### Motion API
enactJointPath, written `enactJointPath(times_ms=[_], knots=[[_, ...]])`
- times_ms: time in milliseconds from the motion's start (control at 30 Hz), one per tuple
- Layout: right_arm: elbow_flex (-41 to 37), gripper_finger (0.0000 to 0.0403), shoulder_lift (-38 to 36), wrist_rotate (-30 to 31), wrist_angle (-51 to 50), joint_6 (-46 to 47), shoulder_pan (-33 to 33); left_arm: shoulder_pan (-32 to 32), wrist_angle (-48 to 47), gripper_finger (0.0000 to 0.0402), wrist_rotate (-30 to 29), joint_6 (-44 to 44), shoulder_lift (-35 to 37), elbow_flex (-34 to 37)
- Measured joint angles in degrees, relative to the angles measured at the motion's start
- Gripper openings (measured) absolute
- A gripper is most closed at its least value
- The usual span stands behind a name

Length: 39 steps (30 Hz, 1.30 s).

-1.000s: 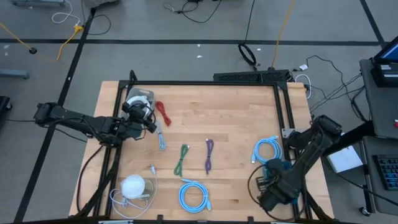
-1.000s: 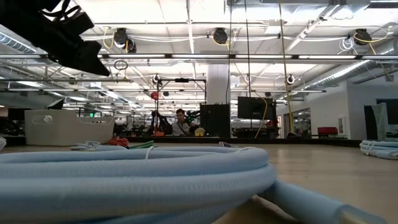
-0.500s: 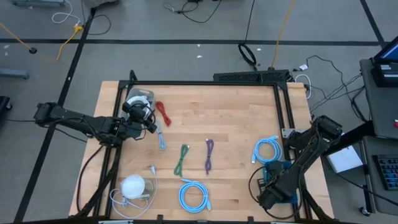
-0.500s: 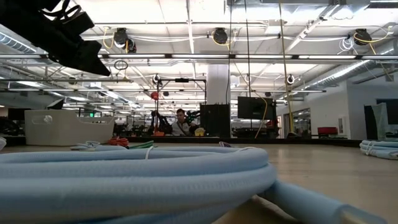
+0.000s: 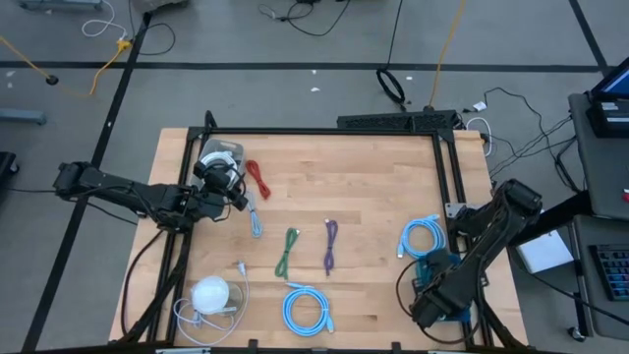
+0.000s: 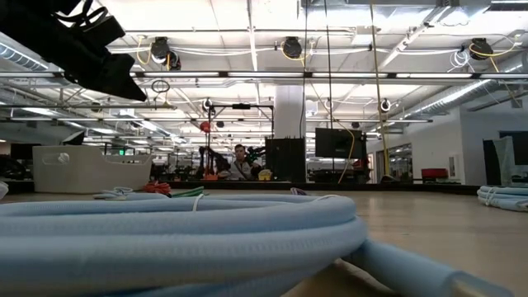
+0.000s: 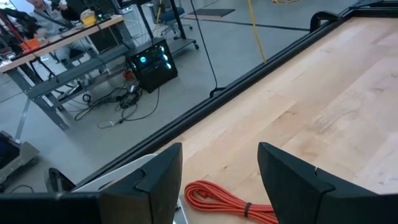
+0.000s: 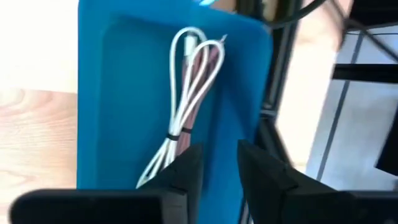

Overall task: Pick & Place USB Port
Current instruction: Put the top right blue HDMI cable into the gray basket

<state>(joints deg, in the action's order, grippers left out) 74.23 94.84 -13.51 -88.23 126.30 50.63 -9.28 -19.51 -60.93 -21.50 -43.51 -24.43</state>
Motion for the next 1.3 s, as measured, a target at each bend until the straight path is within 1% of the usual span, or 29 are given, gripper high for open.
enactJointPath(times_ms=[67,100,133,200,233,267,367,433,500,567,633,700,767,867,933,967,1033,1100,1167,1200,1300], knots=[[1.3,0.0108,-0.6,0.8,-1.9,-0.4,-0.4,0.0,0.0,0.0211,0.4,-0.2,0.0,0.0],[1.9,0.0113,-1.0,2.6,-2.0,-0.4,-0.5,0.0,0.0,0.0211,0.5,-0.9,0.0,0.0],[2.4,0.0118,-1.8,5.7,-1.7,-0.3,-0.8,0.0,0.3,0.0211,1.0,-1.7,0.0,0.0],[3.3,0.0126,-3.1,14.6,-1.7,0.2,-1.2,0.6,3.8,0.0211,3.6,-2.2,-0.1,0.1],[3.9,0.0129,-3.7,19.4,-1.9,0.2,-1.6,1.3,7.3,0.0211,6.3,-1.0,-0.6,0.1],[4.5,0.0132,-4.3,24.2,-1.8,-0.3,-2.0,2.1,11.5,0.0211,10.3,1.1,-1.4,0.1],[5.2,0.0134,-5.9,36.5,-1.8,-3.9,-3.4,4.4,24.2,0.0211,23.9,7.7,-5.6,0.1],[5.0,0.0131,-6.8,41.5,-1.8,-7.7,-5.1,5.6,32.2,0.0211,31.7,10.8,-9.7,0.1],[3.5,0.0125,-7.7,43.4,-1.7,-12.5,-7.7,6.7,39.0,0.0211,38.1,11.9,-14.0,0.1],[0.9,0.0119,-8.4,42.6,-1.8,-16.6,-10.7,8.0,43.1,0.0211,42.9,11.9,-18.4,0.1],[-2.7,0.0114,-9.0,39.5,-1.8,-20.5,-14.1,8.9,44.7,0.0211,45.7,11.2,-22.1,0.1],[-7.2,0.0108,-9.4,35.1,-1.8,-22.5,-17.5,9.6,44.9,0.0211,45.9,10.9,-24.9,0.1],[-11.5,0.0106,-9.6,28.8,-1.6,-25.4,-20.9,10.0,44.7,0.0211,45.9,10.9,-26.8,0.1],[-17.2,0.0106,-10.2,19.2,0.6,-31.5,-25.0,10.3,44.5,0.0211,45.9,11.5,-27.7,0.1],[-19.8,0.0103,-10.6,15.7,4.1,-34.5,-26.8,10.1,44.5,0.0211,45.9,12.3,-27.7,0.1],[-20.8,0.0100,-10.8,14.7,6.1,-35.0,-27.6,9.9,44.5,0.0211,45.9,12.5,-27.7,0.1],[-22.3,0.0084,-10.8,14.7,11.4,-36.0,-28.8,9.6,44.5,0.0211,45.9,13.0,-27.6,0.1],[-23.5,0.0055,-10.8,14.7,17.4,-37.3,-30.2,9.2,44.3,0.0211,45.9,13.6,-27.3,0.1],[-24.8,0.0018,-10.8,14.8,21.5,-39.0,-31.7,9.0,44.2,0.0211,45.9,13.8,-27.3,0.0],[-25.4,0.0009,-10.8,14.8,23.4,-39.7,-32.2,9.0,44.0,0.0211,45.9,13.9,-27.2,0.0],[-27.5,0.0003,-10.7,14.6,26.5,-40.5,-33.5,8.6,43.7,0.0211,45.4,14.2,-26.4,0.0]])
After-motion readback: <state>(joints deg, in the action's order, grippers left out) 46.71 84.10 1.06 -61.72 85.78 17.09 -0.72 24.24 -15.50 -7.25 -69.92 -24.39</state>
